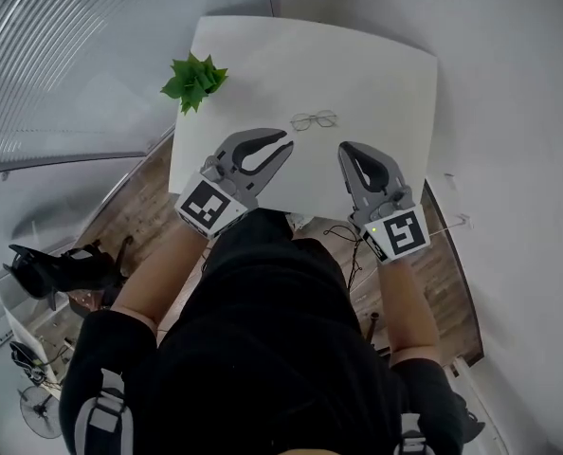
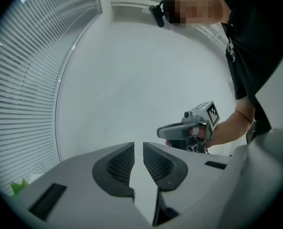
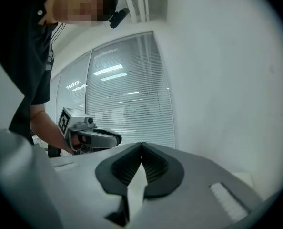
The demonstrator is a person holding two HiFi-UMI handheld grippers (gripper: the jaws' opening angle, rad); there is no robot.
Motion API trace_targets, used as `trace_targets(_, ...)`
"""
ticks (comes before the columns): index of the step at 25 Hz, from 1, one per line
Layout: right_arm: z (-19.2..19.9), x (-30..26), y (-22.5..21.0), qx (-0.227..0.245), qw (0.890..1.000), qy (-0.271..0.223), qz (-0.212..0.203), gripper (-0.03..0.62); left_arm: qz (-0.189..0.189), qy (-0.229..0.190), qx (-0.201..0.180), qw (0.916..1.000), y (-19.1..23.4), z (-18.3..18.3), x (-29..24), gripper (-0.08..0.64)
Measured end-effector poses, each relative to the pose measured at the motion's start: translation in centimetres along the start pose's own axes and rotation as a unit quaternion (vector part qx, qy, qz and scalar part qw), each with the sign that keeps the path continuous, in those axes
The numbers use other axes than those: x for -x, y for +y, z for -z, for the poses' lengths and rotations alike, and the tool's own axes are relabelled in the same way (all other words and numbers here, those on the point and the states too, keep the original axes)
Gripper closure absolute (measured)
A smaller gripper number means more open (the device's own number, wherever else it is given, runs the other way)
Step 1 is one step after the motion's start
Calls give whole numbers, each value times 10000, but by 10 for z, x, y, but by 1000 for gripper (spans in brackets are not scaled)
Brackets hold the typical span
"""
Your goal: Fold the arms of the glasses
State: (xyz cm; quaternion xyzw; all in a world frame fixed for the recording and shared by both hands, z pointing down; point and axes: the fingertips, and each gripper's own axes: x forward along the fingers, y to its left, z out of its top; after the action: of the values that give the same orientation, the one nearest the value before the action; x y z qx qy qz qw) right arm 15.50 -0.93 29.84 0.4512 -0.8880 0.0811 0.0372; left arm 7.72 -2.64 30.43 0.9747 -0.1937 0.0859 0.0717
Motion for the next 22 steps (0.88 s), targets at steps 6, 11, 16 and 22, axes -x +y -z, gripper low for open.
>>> trace_targets(6, -45, 22, 17, 257, 9990, -359, 20, 581, -183, -430, -135, 9988, -29, -44, 15, 540)
trace_targets(11, -61, 35, 21, 287, 9986, -442, 6, 581, -333, -411, -449, 9976, -39, -56, 17, 551)
trace_targets(16, -65, 37, 19, 315, 9985, -456, -32, 581, -502, -449, -412, 9969, -34, -63, 13, 551)
trace_targets(22, -69, 31, 16, 382, 9982, -457, -28, 582, -545, -524, -498, 9959, -29, -69, 10, 551)
